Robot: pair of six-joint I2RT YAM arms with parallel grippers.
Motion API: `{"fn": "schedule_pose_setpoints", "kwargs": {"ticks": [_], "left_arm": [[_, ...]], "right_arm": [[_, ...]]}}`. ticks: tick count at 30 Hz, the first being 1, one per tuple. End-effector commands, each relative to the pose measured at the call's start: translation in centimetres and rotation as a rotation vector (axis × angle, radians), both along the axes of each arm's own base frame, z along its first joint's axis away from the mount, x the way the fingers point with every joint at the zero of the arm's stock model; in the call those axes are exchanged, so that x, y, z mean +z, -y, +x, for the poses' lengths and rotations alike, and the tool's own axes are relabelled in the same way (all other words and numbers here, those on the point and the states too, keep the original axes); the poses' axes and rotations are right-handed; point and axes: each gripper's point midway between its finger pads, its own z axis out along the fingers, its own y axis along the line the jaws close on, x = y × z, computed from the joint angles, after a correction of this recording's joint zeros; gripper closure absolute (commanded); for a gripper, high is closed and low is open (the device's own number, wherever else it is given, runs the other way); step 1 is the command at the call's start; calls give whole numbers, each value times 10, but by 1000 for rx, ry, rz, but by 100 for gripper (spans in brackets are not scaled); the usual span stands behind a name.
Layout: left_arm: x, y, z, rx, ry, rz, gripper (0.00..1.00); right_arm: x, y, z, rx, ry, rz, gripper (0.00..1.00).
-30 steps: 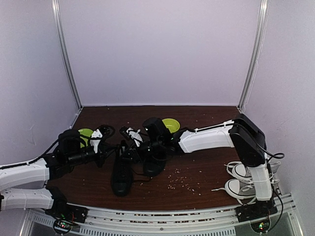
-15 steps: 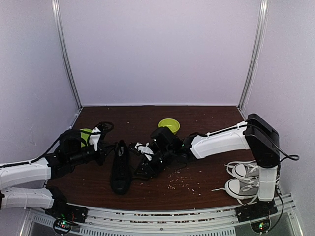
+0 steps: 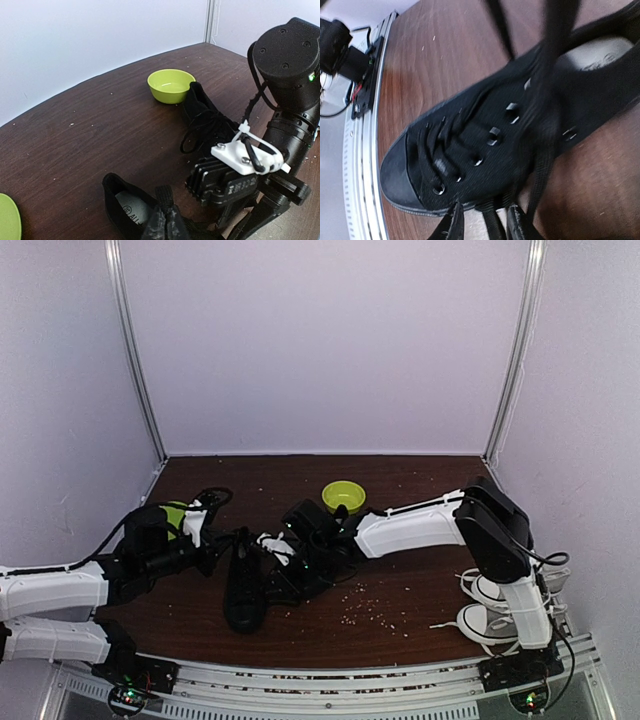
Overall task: Tie the shoes
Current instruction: Pass from the left arm to the right
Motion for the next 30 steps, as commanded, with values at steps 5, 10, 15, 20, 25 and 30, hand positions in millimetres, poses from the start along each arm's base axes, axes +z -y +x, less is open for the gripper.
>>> {"fn": "schedule_pose_setpoints", "kwargs": {"ticks": [5,10,15,20,25,30], "left_arm": [[17,-1,10,33,62,-52,100],[8,-1,12,45,35,-57,100],[-1,-1,12,52,7,-56,100],[1,-2,11,51,22,-47,100],[3,-4,11,50,45,-22,100],[5,-4,11,47,51,-26,100]], "right_arm": [[-38,11,18,-48,-54,-117,71],[-55,33,16,-44,-20,-221,72],[-54,39,5,-2,-5,-253,72],[-41,47,-11,58,12,-281,73],[-22,72,6,-47,18,-265,73],[-1,72,9,-23,43,-250,72]]}}
